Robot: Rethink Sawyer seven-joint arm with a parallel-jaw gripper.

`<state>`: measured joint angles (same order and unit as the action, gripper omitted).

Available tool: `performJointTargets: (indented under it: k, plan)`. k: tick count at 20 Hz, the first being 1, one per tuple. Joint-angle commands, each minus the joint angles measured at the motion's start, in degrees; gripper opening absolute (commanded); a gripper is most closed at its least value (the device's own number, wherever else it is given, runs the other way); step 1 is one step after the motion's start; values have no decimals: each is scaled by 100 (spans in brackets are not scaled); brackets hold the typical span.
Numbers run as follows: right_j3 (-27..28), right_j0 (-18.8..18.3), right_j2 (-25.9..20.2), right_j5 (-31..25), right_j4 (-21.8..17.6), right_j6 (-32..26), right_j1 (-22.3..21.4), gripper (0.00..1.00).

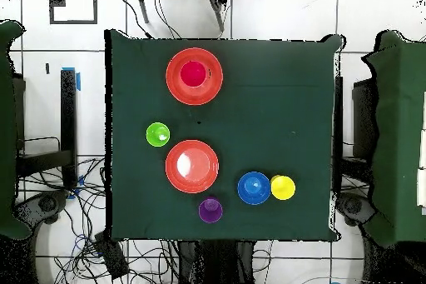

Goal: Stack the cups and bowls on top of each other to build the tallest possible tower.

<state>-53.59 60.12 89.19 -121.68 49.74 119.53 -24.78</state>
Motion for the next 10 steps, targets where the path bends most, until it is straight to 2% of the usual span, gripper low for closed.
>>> performJointTargets:
  k: [1,5,6,7,8,9,10]
  plan:
    - [34,1081,-16,25,-198,1619,-927,0]
    - [328,1802,308,40,-72,2014,-1075,0]
    - [100,2174,358,236,-119,2099,-1079,0]
    - [158,2398,451,240,-60,2266,-1091,0]
    - [-78,2709,461,456,-130,2297,-1064,0]
    - [-802,3088,349,1032,-378,2116,-1068,0]
    - [-791,3338,415,1071,-379,2220,-1081,0]
